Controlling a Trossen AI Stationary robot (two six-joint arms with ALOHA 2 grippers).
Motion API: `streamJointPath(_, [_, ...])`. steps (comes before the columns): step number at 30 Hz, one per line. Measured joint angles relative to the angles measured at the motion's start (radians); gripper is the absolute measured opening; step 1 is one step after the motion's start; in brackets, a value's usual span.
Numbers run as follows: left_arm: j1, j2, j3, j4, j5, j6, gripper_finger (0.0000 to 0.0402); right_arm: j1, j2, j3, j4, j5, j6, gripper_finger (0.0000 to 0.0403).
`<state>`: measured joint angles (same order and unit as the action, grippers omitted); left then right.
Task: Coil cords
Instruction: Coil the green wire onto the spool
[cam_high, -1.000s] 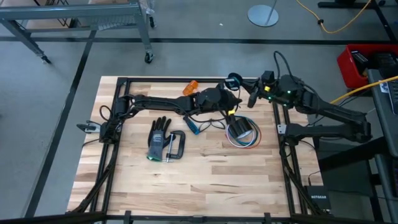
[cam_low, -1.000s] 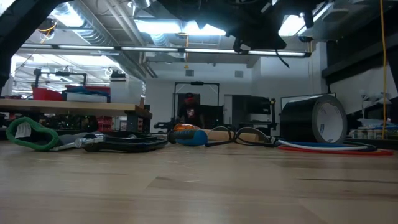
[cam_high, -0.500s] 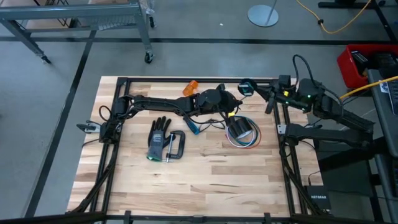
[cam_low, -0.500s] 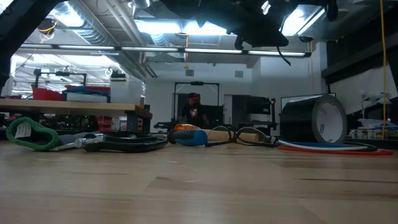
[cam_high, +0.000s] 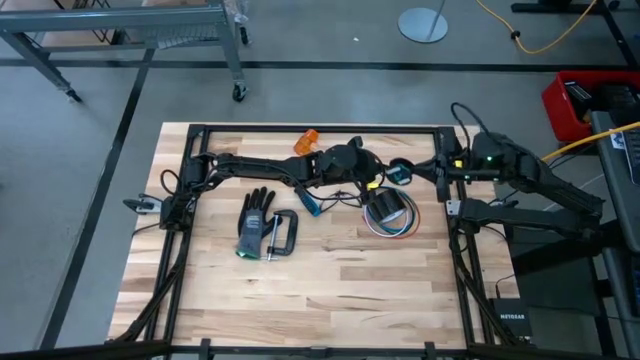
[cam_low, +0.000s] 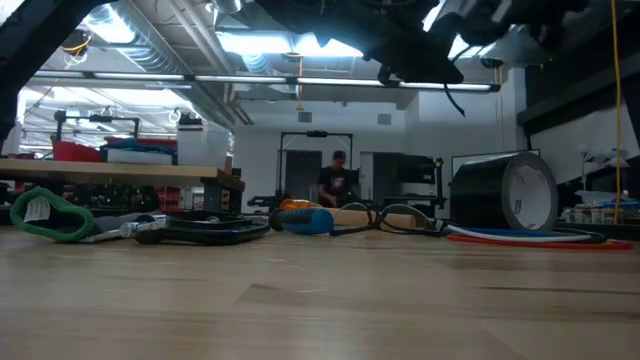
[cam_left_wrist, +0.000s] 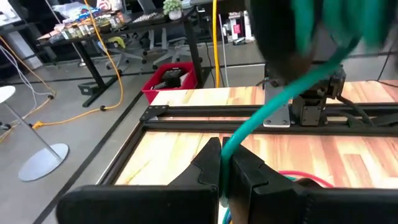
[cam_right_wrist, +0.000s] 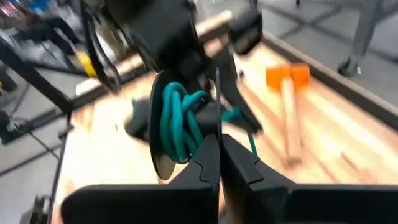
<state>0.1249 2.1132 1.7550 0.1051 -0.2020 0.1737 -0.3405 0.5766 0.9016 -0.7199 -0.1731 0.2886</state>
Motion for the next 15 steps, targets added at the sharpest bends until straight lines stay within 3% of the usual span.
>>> streamJointPath(15, [-0.009,0.000,0.000,0.004,-0.004,0.025,0.0000,0.000,0.017,0.000,-0.181,0.032,0.049,0.0001])
